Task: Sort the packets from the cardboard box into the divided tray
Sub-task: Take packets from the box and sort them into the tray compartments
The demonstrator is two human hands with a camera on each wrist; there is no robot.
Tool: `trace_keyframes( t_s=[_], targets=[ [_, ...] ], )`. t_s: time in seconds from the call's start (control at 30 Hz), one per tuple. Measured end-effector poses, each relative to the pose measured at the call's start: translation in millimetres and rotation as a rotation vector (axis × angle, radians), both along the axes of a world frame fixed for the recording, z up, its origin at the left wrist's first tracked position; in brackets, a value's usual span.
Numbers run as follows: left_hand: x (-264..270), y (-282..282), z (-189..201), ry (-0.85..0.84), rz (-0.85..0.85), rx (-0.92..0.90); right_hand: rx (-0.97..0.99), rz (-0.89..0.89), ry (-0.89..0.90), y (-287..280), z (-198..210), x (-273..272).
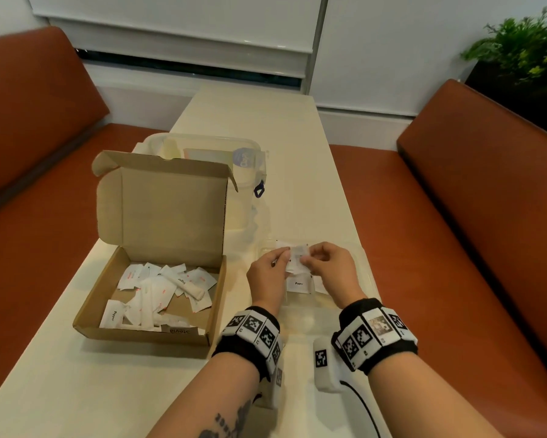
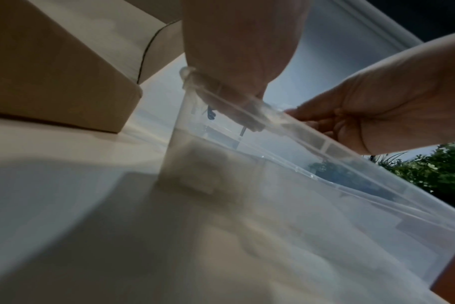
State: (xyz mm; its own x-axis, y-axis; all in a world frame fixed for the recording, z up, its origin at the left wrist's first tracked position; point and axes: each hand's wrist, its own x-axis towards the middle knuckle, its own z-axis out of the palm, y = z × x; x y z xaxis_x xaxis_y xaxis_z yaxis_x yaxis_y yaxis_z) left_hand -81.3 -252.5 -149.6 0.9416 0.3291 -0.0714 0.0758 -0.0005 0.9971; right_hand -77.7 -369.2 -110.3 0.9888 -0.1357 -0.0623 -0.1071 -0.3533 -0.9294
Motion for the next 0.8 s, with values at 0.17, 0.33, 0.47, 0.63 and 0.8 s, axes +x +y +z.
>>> trace_keyframes(
  t_s=[0.17,0.33,0.47,0.63,0.8],
  targets=[
    [0,-2,-1,-0.005,0.054,-0.018,-0.25,0.036,-0.017,-20,4,5],
    [1,-1,-2,-0.03,0.075,0.024,-0.644,0.372,0.129,-7,0,9],
    [2,-1,-2,-0.024,0.073,0.024,-0.78,0.463,0.203,4,-7,15],
    [2,-2,-1,-0.018,0.084,0.004,-0.795,0.387,0.023,1,-18,9],
    [2,-1,-1,-0.023,0.091,0.025,-0.817,0.373,-0.075,-6,-28,4]
  ],
)
